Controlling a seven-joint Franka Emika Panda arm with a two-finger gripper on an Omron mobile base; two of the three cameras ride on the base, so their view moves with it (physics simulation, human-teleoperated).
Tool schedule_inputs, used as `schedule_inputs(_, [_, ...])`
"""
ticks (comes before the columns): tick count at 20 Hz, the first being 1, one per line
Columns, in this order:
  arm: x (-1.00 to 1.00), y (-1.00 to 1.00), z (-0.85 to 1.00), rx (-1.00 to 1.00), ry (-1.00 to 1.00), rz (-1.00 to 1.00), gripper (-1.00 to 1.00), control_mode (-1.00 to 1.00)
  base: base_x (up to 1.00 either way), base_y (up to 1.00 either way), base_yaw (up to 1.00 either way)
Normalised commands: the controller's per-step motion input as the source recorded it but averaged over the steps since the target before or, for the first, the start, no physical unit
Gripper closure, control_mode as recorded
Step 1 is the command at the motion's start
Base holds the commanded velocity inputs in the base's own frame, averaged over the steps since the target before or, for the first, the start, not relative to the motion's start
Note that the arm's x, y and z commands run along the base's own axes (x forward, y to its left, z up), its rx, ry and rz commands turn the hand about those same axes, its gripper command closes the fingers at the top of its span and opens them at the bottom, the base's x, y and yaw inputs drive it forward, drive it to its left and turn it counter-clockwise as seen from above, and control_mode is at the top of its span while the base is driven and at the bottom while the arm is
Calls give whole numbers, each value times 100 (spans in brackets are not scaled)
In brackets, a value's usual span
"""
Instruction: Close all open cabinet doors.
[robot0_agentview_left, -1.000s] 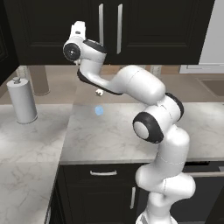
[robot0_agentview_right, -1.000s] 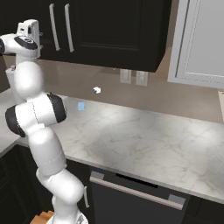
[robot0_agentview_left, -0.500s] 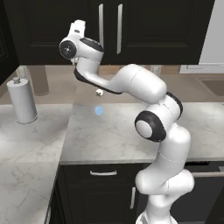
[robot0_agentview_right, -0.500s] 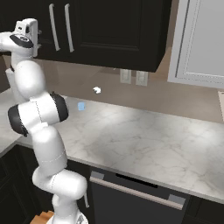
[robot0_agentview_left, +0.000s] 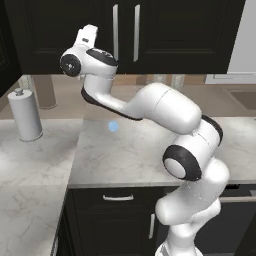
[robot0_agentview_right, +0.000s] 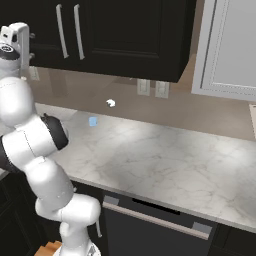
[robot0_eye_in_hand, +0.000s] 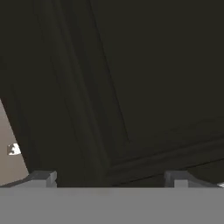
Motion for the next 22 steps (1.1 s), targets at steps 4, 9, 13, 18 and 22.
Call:
schedule_inputs(4, [-100, -9, 0, 10, -4, 0, -100, -100, 0, 0, 0])
schedule_inputs(9, [-100, -21, -6, 15, -3, -2, -100, -100, 0, 0, 0])
schedule_inputs(13, [-100, -35, -25, 23, -9, -10, -100, -100, 0, 0, 0])
schedule_inputs(18, [-100, -50, -15, 38, -7, -13, -100, -100, 0, 0, 0])
schedule_inputs(22, [-100, -62, -5, 43, 0, -4, -100, -100, 0, 0, 0])
